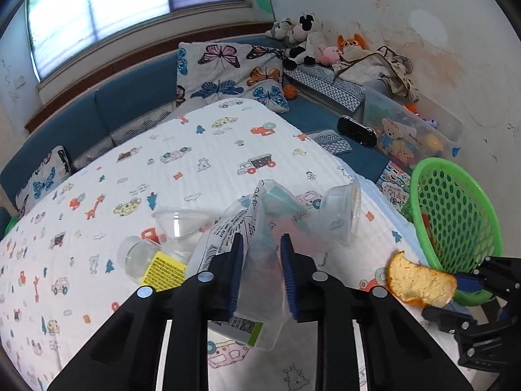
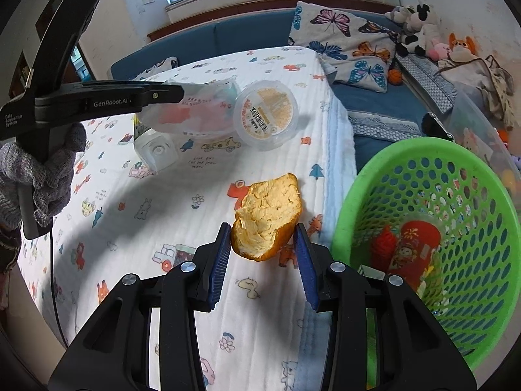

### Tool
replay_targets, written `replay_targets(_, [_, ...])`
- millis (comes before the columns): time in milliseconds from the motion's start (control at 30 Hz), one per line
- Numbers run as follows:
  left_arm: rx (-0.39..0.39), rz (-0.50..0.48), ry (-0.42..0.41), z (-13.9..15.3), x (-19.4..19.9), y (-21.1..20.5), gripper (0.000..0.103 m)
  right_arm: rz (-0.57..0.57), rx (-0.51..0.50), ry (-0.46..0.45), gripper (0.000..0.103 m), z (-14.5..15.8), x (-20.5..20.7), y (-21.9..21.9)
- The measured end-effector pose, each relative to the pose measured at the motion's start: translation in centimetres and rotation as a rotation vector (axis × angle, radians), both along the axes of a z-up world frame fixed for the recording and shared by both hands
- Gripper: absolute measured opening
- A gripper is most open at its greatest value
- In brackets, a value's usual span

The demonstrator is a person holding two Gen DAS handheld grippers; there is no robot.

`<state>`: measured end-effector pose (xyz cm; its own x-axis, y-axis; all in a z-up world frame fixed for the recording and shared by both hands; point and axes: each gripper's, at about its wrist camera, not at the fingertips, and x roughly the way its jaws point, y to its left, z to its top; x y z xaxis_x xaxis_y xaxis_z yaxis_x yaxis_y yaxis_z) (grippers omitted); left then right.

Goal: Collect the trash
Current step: 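Grasp the clear plastic bag with the left tool while the right tool holds the bread, then carry the bread and bag over the green basket and open both tools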

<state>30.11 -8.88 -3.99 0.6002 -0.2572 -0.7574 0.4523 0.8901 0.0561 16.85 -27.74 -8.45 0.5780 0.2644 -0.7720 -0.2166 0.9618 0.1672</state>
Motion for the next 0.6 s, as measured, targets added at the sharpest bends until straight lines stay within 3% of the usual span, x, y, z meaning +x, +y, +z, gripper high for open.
replay_targets(600, [-0.079,0.001,-0.085,4.8,-6.1,0.5,0.017,-0.025,0.027,-0.068,0.038,3.1,-3.7,-1.6])
